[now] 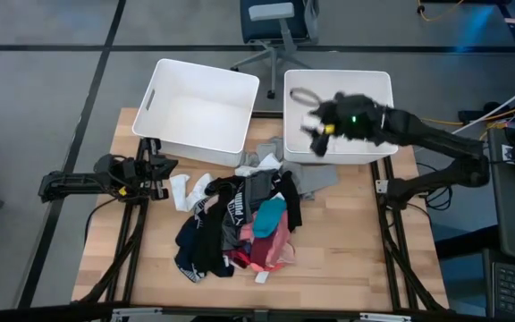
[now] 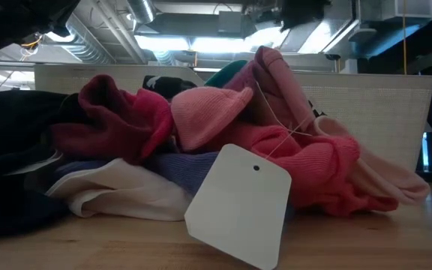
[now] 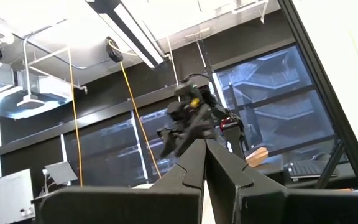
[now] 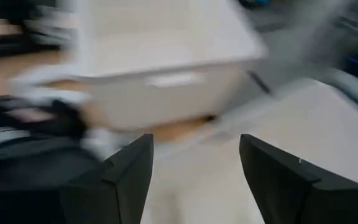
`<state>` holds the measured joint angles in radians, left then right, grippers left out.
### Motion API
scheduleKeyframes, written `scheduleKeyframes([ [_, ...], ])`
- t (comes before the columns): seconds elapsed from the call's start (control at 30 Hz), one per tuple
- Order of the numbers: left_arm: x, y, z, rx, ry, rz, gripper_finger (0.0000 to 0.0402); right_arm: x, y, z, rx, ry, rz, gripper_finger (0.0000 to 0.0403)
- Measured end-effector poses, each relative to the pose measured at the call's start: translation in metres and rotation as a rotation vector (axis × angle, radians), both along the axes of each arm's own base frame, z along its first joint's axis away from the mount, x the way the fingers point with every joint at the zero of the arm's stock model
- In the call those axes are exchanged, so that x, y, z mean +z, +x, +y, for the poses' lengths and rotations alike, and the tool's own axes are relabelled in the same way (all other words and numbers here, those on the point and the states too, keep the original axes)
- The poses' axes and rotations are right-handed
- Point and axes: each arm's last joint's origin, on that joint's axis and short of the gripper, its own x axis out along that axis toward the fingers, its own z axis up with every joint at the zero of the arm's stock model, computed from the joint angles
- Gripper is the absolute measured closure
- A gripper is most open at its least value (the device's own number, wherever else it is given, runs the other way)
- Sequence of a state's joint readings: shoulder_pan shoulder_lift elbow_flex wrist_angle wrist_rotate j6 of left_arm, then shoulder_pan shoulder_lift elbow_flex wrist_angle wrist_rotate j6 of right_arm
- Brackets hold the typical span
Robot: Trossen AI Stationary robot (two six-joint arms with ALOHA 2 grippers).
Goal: Sort clothes
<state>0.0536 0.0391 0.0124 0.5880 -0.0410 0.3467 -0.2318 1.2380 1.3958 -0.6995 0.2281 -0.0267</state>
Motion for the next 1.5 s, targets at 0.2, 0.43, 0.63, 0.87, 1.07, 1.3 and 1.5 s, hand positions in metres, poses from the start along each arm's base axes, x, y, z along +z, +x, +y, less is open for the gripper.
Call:
scheduleKeyframes([
  [0.2,0.000,0.000,0.000,-0.004,-0.006,0.001,0.0398,-0.030,0.032,0.047,0.205,0.002,-0.002,0.0165],
  [0.43,0.000,0.000,0.000,0.000,0.000,0.000,0.0398,-0.096,0.070,0.075,0.251,-0.024,0.118,0.0166],
  [0.63,0.000,0.000,0.000,0.000,0.001,-0.004,0.0398,-0.155,0.099,0.073,0.121,-0.096,0.258,0.0166],
  [0.87,0.000,0.000,0.000,0.004,-0.002,-0.005,0.0398,-0.202,0.120,0.072,0.035,-0.162,0.358,0.0166],
  [1.07,0.000,0.000,0.000,0.007,-0.003,-0.005,0.0398,-0.216,0.123,0.072,0.036,-0.162,0.407,0.0166],
  [1.3,0.000,0.000,0.000,0.007,-0.004,-0.004,0.0398,-0.221,0.120,0.075,0.066,-0.018,0.420,0.0166],
  [1.5,0.000,0.000,0.000,0.004,-0.008,0.000,0.0398,-0.237,0.108,0.089,0.105,0.136,0.581,0.0166],
])
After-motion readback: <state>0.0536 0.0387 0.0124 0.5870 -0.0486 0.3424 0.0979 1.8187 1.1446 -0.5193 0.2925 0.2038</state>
